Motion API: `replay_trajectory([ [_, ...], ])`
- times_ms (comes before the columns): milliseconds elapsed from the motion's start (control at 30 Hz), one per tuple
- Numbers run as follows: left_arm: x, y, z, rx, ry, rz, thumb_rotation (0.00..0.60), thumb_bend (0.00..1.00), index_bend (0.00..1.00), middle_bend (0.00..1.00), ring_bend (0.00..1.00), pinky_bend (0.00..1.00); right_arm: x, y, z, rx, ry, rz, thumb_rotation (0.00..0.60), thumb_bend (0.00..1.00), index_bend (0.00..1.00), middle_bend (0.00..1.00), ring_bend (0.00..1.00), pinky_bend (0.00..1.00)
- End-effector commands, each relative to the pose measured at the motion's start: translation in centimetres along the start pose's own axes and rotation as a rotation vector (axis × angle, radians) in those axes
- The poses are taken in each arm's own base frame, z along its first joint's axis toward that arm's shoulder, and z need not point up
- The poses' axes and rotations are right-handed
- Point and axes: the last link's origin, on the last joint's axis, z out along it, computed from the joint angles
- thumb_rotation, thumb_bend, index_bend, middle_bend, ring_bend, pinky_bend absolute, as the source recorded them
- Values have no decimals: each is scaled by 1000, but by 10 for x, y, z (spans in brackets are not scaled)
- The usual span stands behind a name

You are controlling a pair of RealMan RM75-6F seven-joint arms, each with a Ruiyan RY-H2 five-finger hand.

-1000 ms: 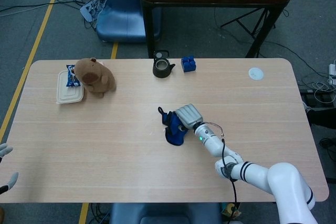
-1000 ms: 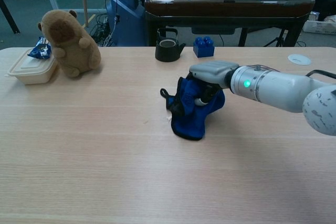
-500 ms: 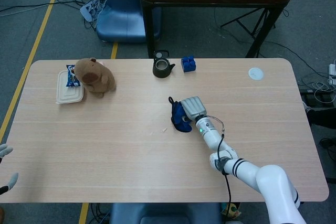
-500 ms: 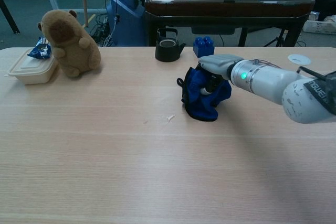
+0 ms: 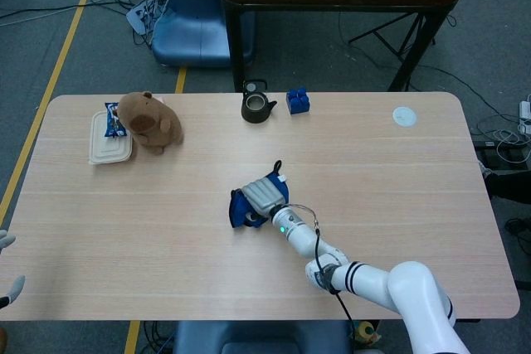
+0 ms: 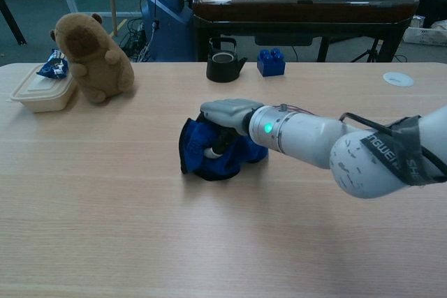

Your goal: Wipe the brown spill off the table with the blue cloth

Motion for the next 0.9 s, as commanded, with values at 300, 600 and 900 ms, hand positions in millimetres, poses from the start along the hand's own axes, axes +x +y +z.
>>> replay_trajectory([
  [300,0,0,-1,3,0,2,600,269,224,157,103,69,-11,-41,-1,110,-37,32,600,608,659,603,512,718],
  [600,0,2,0,-4,0,3,600,269,225,158,103,69,-7,-6,7,9,-21,-18,600,609,659,603,512,718],
  [900,-2,3,1,-9,-2,3,600,269,225,158,103,69,8,30,12,-100,22,-106,600,609,659,603,512,718],
])
